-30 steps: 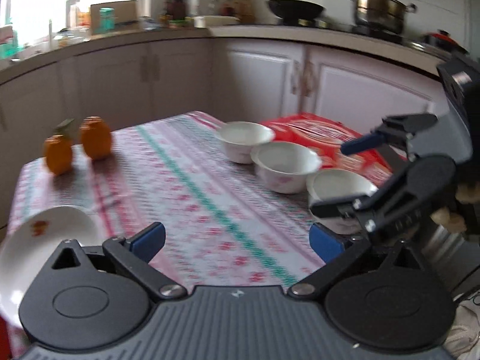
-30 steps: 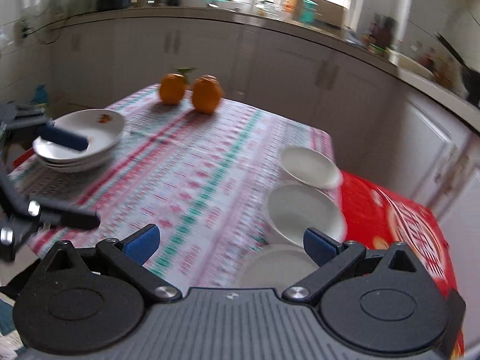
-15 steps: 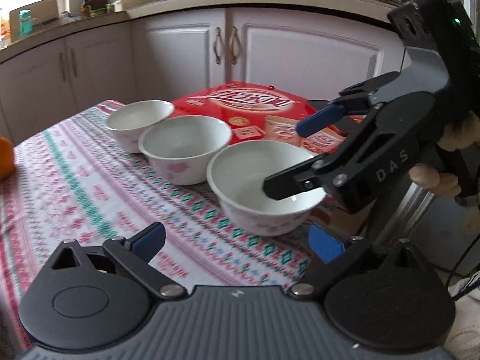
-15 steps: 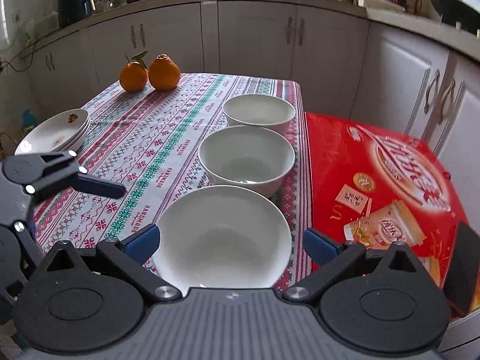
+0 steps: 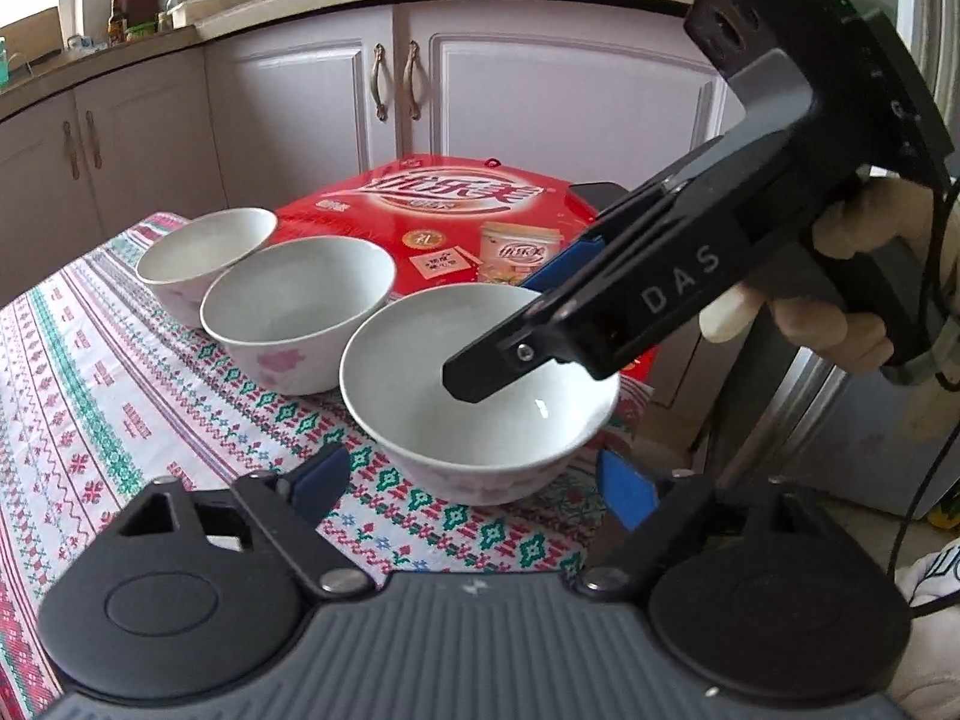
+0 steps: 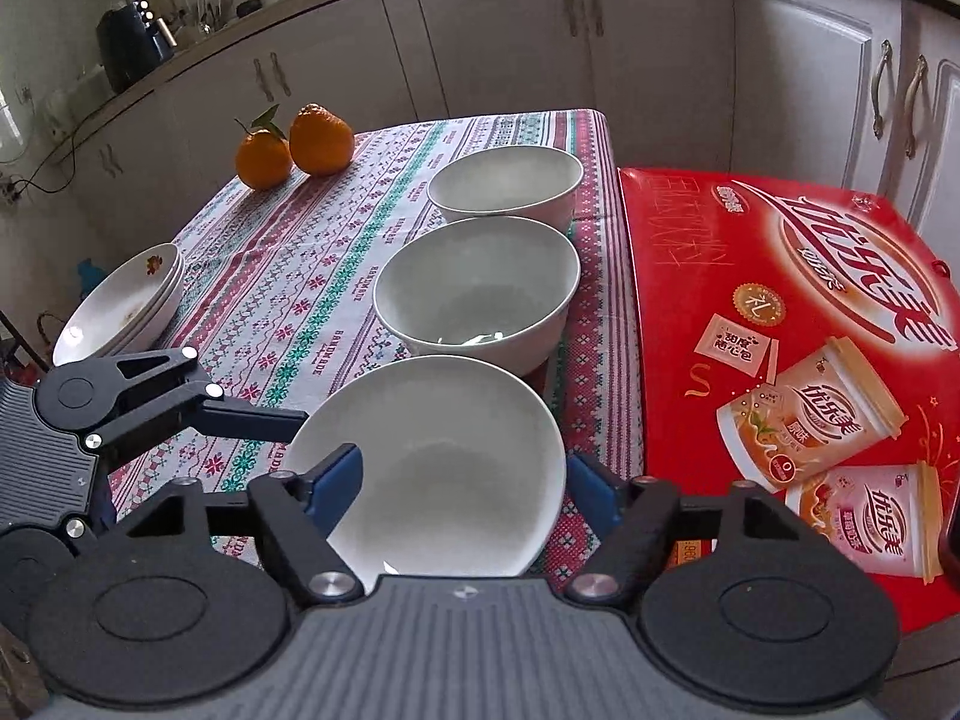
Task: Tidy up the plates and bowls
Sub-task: 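Grasp a white bowl rim with the right tool and lift it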
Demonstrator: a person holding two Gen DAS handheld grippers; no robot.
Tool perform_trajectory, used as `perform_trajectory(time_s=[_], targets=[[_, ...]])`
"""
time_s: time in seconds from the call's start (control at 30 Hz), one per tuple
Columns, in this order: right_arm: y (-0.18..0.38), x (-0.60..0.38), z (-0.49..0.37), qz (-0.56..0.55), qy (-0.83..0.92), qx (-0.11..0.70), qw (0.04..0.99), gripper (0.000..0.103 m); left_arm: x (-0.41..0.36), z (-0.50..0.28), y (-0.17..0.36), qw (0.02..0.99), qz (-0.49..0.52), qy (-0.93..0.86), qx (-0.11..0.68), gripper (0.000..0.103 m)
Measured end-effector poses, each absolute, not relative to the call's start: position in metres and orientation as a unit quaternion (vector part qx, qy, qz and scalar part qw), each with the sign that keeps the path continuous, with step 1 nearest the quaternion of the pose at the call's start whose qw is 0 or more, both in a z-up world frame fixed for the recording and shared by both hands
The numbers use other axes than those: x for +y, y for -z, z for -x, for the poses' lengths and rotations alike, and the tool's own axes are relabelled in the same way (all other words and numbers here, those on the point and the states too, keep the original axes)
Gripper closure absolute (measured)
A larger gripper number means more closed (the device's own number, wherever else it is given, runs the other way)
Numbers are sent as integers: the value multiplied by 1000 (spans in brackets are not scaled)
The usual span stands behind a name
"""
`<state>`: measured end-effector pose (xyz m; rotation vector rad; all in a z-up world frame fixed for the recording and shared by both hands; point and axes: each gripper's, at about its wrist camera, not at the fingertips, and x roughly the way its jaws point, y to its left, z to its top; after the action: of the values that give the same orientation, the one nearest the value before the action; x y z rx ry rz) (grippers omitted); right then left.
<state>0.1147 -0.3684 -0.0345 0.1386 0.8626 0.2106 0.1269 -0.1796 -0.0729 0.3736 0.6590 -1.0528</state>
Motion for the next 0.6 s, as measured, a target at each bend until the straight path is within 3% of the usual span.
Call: perform_trajectory(time_s=[0.23,0.6], targets=[[36,-373,-119,-84,-105,423,896,32,-182,-130,73,795,-170,495,306,24],[35,-372,-119,-87,-102,426,895,32,-186,-132,75,794,-172,497,306,25]])
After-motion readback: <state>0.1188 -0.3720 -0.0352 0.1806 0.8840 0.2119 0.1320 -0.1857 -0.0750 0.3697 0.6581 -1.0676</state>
